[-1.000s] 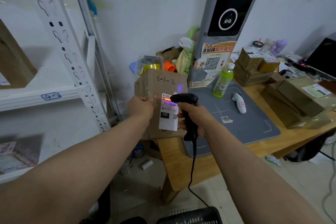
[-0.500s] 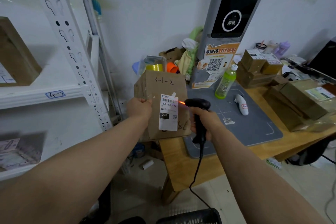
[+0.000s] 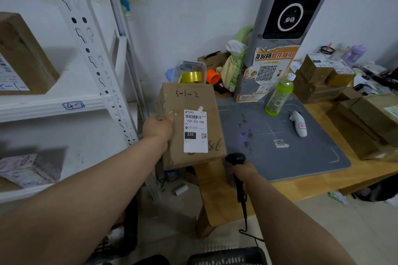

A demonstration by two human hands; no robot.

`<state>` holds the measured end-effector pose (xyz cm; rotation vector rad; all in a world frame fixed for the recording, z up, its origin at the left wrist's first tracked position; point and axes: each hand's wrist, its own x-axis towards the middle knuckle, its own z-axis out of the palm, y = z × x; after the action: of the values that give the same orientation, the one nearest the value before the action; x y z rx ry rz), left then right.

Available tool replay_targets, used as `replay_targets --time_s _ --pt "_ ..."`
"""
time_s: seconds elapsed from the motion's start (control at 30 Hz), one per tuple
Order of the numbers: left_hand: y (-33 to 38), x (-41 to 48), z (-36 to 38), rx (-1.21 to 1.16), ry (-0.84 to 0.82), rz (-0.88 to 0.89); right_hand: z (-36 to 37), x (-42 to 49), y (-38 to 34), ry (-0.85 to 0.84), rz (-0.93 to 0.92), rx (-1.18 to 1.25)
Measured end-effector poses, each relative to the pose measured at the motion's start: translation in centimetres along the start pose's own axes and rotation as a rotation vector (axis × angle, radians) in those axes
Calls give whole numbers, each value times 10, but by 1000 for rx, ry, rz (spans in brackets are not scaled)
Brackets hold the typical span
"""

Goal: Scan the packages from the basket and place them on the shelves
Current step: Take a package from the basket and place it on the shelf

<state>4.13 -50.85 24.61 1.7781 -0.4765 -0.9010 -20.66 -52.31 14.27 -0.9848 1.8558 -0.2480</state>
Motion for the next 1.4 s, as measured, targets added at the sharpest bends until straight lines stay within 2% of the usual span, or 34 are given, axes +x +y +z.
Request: replay_targets --time_s 0.17,0.4,0.57,0.73,0.87,1.03,1.2,1.3,1.4 --pt "-2 2 -7 -25 -7 -10 10 4 -5 -23 -49 -119" --pt "3 3 -16 -34 25 30 38 6 0 -194 -63 -308" --pt "5 2 -21 -40 28 31 40 -7 3 -128 -108 -447" --pt "0 1 -28 -39 18 25 26 -13 -17 -31 -145 -226" --pt "-1 -4 -36 -66 0 19 9 -31 -54 103 -287 -61" --pt "5 -16 -51 -91 -80 27 3 -57 -92 -37 -376 246" --pt "10 -34 -72 -77 -191 32 0 -106 -102 -215 -404 317" --pt "7 -44 -93 -88 -258 48 -6 -127 -97 -317 -348 347" --pt "-6 -56 -124 -84 -287 54 -1 -142 -95 -333 -341 376"
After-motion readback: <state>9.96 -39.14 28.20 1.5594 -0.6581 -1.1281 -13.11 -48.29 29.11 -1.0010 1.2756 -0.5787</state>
